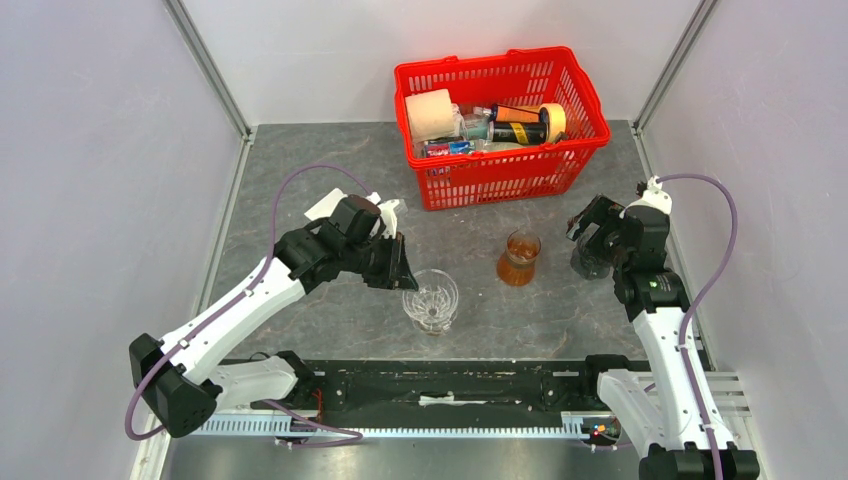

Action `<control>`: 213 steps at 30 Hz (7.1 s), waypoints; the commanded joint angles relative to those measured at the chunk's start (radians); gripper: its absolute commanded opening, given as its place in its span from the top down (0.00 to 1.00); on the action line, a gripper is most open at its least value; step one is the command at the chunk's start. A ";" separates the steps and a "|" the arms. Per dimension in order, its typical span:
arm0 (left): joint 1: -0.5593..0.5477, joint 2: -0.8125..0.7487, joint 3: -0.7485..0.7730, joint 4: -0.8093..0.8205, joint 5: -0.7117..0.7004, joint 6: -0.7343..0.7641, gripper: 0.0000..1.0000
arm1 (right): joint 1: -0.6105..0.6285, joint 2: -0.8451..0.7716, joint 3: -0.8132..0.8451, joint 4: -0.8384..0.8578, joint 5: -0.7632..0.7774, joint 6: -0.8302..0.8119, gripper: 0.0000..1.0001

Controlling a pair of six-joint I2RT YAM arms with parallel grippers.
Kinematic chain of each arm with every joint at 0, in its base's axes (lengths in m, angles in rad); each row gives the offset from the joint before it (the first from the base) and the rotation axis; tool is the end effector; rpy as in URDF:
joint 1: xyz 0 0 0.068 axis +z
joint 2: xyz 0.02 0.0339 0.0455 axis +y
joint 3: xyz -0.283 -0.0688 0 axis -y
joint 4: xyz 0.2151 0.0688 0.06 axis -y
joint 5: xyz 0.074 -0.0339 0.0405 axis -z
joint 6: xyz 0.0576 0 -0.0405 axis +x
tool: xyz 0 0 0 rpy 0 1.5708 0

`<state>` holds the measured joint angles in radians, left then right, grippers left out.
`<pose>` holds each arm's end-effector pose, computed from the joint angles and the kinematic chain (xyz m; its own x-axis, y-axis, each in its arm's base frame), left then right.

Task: Place the coffee filter in the dripper

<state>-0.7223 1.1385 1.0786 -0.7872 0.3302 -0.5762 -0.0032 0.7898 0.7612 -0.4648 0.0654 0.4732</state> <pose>0.1413 -0.1494 0.3212 -0.9000 0.1061 -0.4229 0.3532 0.7461 -0.5645 0.1533 -0.0043 0.3060 -0.3939 0.4560 -0.7981 0.2699 0.8874 0.3738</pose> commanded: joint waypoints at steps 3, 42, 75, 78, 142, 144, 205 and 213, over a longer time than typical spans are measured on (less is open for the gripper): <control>-0.006 -0.029 -0.002 0.023 -0.006 0.041 0.68 | -0.002 -0.007 0.012 0.024 0.011 -0.018 0.01; 0.449 0.565 0.410 0.138 -0.582 0.239 0.07 | -0.003 -0.043 0.004 0.025 0.056 -0.028 0.01; 0.636 1.091 0.639 -0.001 -0.393 0.297 0.38 | -0.002 -0.030 0.003 0.029 0.080 -0.033 0.01; 0.636 1.098 0.638 -0.002 -0.371 0.298 0.46 | -0.003 -0.029 0.001 0.031 0.083 -0.033 0.01; -0.106 0.254 0.245 0.505 -0.018 0.183 0.98 | 0.569 0.128 0.136 0.415 -0.230 0.064 0.36; -0.109 0.253 0.245 0.503 -0.035 0.177 0.98 | 0.581 0.139 0.144 0.408 -0.207 0.054 0.41; -0.019 -0.080 0.005 0.579 0.332 0.566 0.98 | 0.617 -0.103 0.233 -0.047 -0.267 -0.265 0.03; -0.019 -0.090 0.000 0.569 0.403 0.633 0.98 | 0.617 -0.073 0.230 -0.088 -0.198 -0.260 0.03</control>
<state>-0.7425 1.0698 1.0786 -0.2516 0.6777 -0.0116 0.6113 0.7238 0.9951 -0.5419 -0.1547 0.2340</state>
